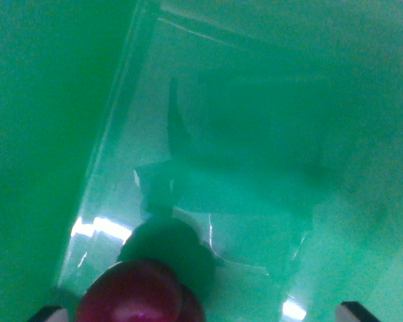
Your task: Pick fruit
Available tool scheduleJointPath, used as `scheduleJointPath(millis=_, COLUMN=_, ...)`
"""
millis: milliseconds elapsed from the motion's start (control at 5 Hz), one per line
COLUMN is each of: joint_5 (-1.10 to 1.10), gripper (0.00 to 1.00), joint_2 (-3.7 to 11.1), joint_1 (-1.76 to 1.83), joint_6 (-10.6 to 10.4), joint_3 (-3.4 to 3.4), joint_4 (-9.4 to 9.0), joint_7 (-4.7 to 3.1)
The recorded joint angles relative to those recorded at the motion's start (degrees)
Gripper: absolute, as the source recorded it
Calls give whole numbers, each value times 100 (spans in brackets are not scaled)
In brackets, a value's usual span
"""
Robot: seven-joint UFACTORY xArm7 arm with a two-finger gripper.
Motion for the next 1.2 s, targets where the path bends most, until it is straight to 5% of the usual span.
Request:
scheduleJointPath(millis=200, joint_5=0, gripper=0, joint_2=0, joint_1=0, joint_6=0, joint_3=0, joint_4=0, joint_7=0)
scheduleJointPath(millis=400, joint_5=30, gripper=0, joint_2=33, joint_1=31, joint_6=-176, joint_3=21, joint_4=-147, joint_7=-54)
scheduleJointPath(millis=600, joint_5=30, gripper=0, joint_2=33, joint_1=31, joint_6=-176, joint_3=21, joint_4=-147, joint_7=-54)
scheduleJointPath(millis=1200, joint_5=78, gripper=0, joint_2=83, joint_1=78, joint_6=-448, joint_3=53, joint_4=-376, joint_7=-137)
